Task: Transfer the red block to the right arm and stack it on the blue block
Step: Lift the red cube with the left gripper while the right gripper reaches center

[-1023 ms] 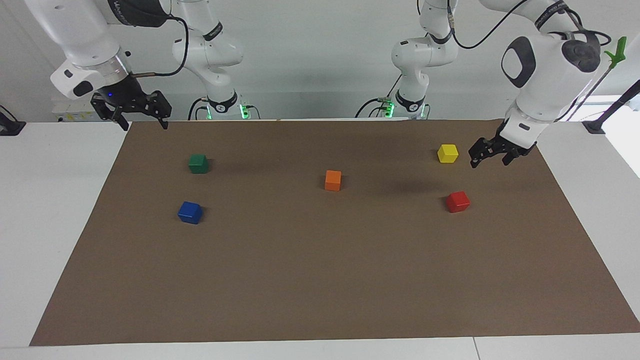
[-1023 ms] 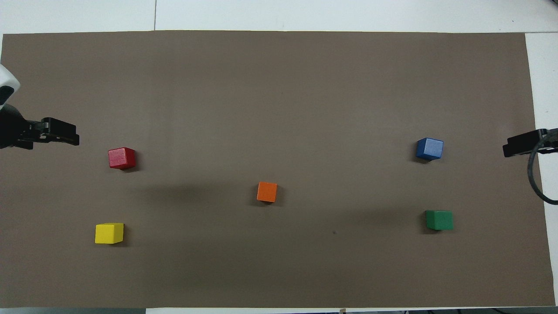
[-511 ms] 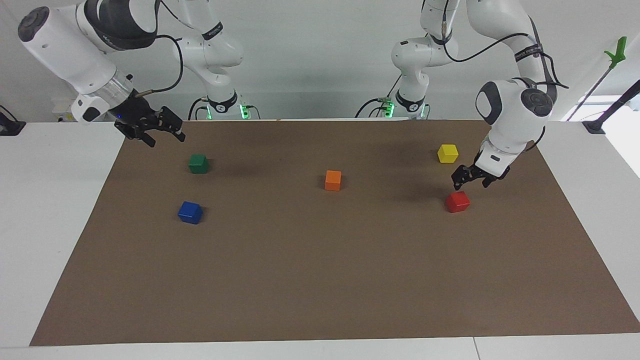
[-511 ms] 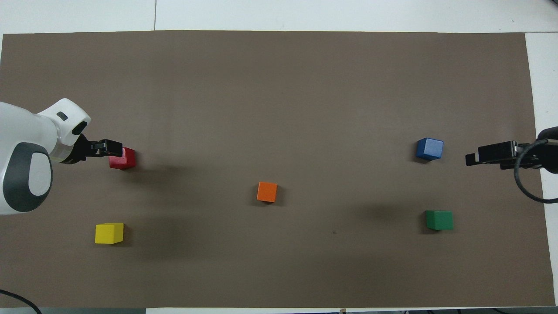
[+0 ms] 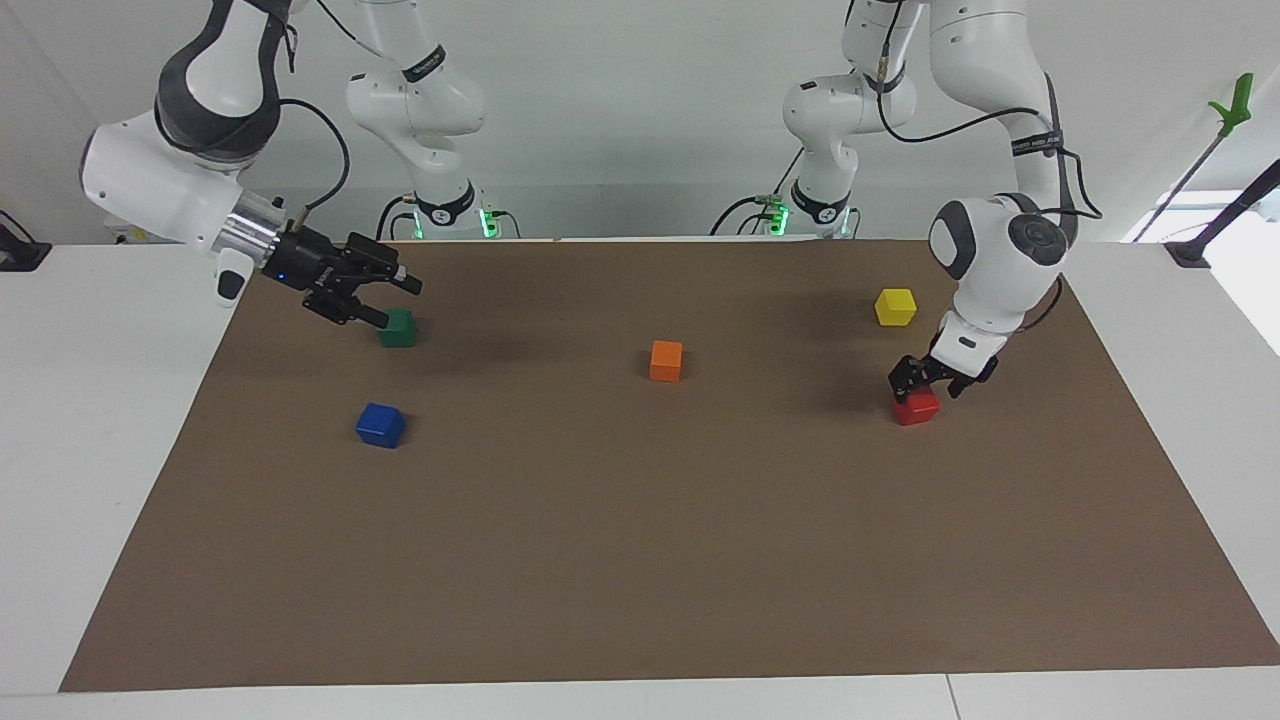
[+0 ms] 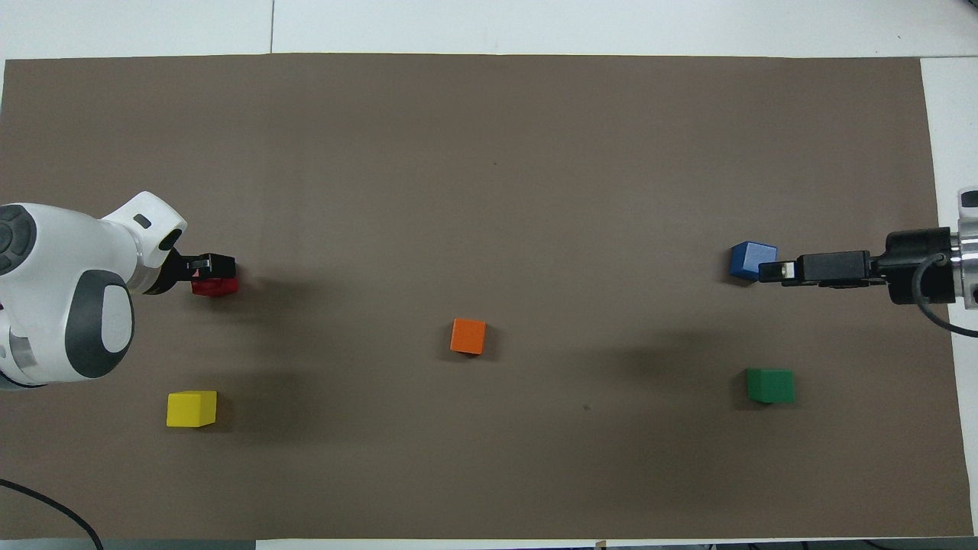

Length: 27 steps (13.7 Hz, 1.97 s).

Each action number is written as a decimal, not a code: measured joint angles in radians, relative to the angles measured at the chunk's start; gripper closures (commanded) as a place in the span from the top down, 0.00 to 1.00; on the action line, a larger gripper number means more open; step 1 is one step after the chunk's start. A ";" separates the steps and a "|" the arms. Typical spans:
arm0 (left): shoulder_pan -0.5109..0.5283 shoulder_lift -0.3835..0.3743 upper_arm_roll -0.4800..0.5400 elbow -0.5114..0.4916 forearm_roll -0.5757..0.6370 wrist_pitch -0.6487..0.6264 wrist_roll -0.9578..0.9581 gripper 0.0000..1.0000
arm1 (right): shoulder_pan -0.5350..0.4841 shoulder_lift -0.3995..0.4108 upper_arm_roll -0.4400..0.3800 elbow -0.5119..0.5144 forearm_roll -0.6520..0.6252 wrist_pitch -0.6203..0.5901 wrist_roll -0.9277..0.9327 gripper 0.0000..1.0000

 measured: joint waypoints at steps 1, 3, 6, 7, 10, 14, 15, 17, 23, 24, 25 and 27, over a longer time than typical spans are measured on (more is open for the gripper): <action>0.000 0.010 -0.001 -0.002 0.000 0.004 0.000 0.76 | 0.002 0.009 0.001 -0.021 0.081 0.000 -0.053 1.00; -0.001 0.023 -0.003 -0.004 0.000 0.008 0.000 0.32 | 0.019 0.020 0.007 -0.060 0.229 0.000 -0.125 1.00; -0.001 0.027 -0.004 0.000 0.000 0.007 -0.031 0.04 | 0.083 0.027 0.011 -0.124 0.409 0.000 -0.192 1.00; -0.002 0.027 -0.006 0.014 0.000 -0.014 -0.066 0.04 | 0.112 0.027 0.012 -0.149 0.476 0.000 -0.209 1.00; -0.029 0.021 -0.020 0.161 -0.008 -0.240 -0.253 0.04 | 0.205 0.028 0.015 -0.216 0.680 -0.010 -0.223 1.00; -0.081 -0.048 -0.034 0.339 -0.145 -0.526 -0.500 0.04 | 0.322 0.062 0.018 -0.261 0.927 -0.107 -0.225 1.00; -0.083 -0.086 -0.041 0.352 -0.192 -0.570 -0.548 0.04 | 0.336 0.088 0.018 -0.267 0.974 -0.167 -0.239 1.00; -0.086 -0.166 -0.068 0.356 -0.279 -0.619 -0.699 0.04 | 0.342 0.157 0.019 -0.276 1.040 -0.304 -0.278 1.00; -0.103 -0.235 -0.263 0.352 -0.525 -0.590 -1.358 0.04 | 0.428 0.322 0.020 -0.282 1.241 -0.610 -0.292 1.00; -0.109 -0.235 -0.274 0.349 -0.556 -0.566 -1.435 0.04 | 0.445 0.342 0.020 -0.283 1.259 -0.636 -0.297 1.00; -0.115 -0.234 -0.278 0.347 -0.591 -0.552 -1.504 0.04 | 0.455 0.361 0.020 -0.283 1.265 -0.664 -0.303 1.00; -0.130 -0.234 -0.279 0.344 -0.625 -0.542 -1.629 0.00 | 0.460 0.396 0.020 -0.283 1.265 -0.728 -0.311 1.00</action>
